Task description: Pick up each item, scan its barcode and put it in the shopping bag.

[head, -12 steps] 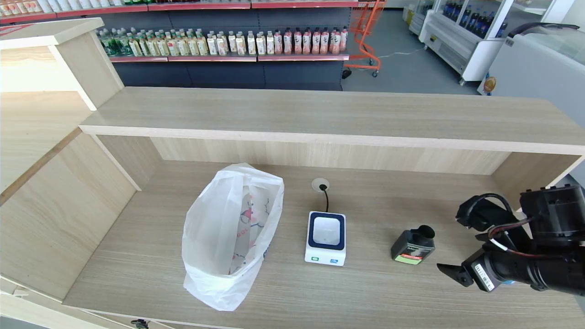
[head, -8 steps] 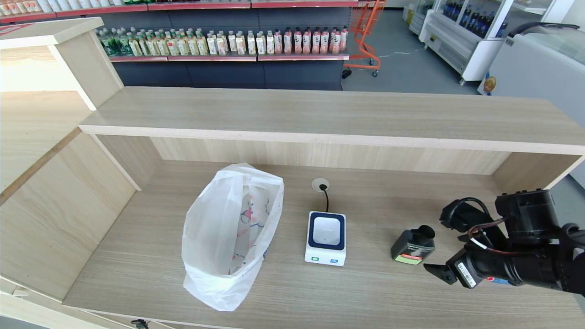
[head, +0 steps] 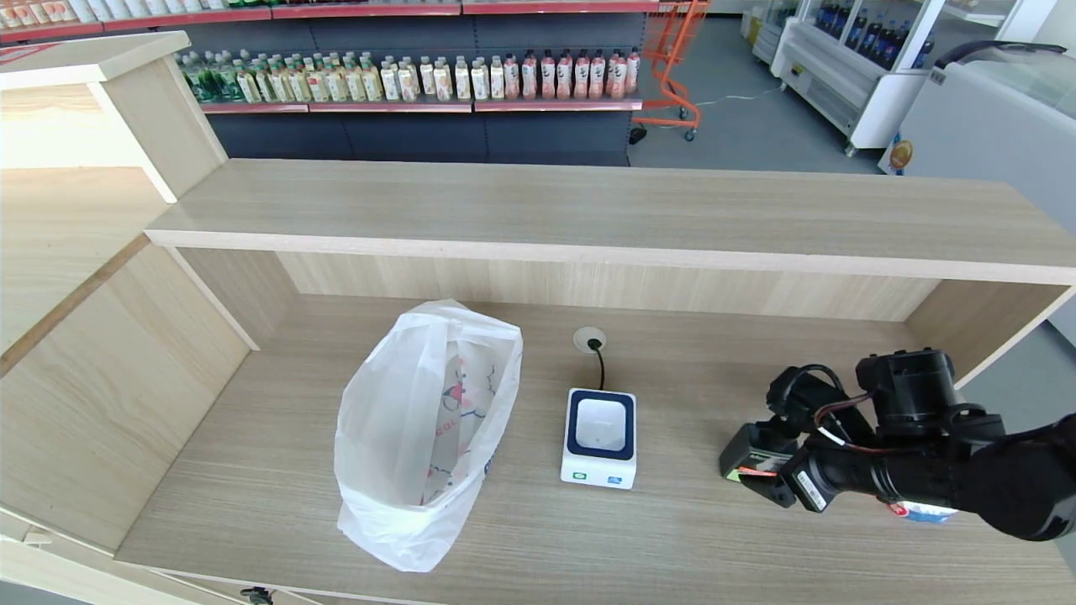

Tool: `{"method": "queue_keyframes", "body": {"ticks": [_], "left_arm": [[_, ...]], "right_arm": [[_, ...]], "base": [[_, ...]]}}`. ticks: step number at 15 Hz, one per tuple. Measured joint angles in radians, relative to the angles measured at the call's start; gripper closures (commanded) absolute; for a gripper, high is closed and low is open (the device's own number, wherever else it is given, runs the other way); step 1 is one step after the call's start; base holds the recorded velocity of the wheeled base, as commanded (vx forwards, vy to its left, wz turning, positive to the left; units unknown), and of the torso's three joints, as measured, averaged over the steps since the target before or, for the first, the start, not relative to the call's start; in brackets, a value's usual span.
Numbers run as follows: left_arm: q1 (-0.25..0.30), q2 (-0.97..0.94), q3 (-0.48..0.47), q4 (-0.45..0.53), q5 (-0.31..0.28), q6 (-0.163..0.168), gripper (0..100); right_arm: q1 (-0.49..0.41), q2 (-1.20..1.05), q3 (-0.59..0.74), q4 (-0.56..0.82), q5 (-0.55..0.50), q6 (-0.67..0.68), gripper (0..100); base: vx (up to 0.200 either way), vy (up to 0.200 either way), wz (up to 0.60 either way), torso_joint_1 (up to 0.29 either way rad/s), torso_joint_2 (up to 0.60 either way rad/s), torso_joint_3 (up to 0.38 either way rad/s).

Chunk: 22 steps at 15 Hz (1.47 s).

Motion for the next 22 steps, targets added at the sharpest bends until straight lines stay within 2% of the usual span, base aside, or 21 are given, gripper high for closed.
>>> {"method": "queue_keyframes", "body": {"ticks": [1,2,10,14,16,18,19,22], "left_arm": [[0.000,0.000,0.000,0.000,0.000,0.000,0],[0.000,0.000,0.000,0.000,0.000,0.000,0],[0.000,0.000,0.000,0.000,0.000,0.000,0],[0.000,0.000,0.000,0.000,0.000,0.000,0],[0.000,0.000,0.000,0.000,0.000,0.000,0],[0.000,0.000,0.000,0.000,0.000,0.000,0],[0.000,0.000,0.000,0.000,0.000,0.000,0],[0.000,0.000,0.000,0.000,0.000,0.000,0]], "right_arm": [[0.010,0.017,-0.015,-0.007,0.002,0.000,0],[0.019,0.032,-0.028,-0.011,0.003,0.000,100],[0.053,0.051,-0.041,-0.011,0.002,0.010,100],[0.048,-0.105,0.015,-0.012,-0.003,0.094,100],[0.024,-0.248,0.086,-0.011,-0.005,0.053,100],[-0.014,-0.395,0.170,-0.006,0.007,-0.176,100],[-0.029,-0.457,0.203,-0.005,0.050,-0.359,100],[-0.052,-0.542,0.243,-0.018,0.264,-0.893,100]], "base": [[0.000,0.000,0.00,0.000,0.00,0.000],[0.000,0.000,0.00,0.000,0.00,0.000],[0.000,0.000,0.00,0.000,0.00,0.000],[0.000,0.000,0.00,0.000,0.00,0.000],[0.000,0.000,0.00,0.000,0.00,0.000],[0.000,0.000,0.00,0.000,0.00,0.000],[0.000,0.000,0.00,0.000,0.00,0.000],[0.000,0.000,0.00,0.000,0.00,0.000]]}}
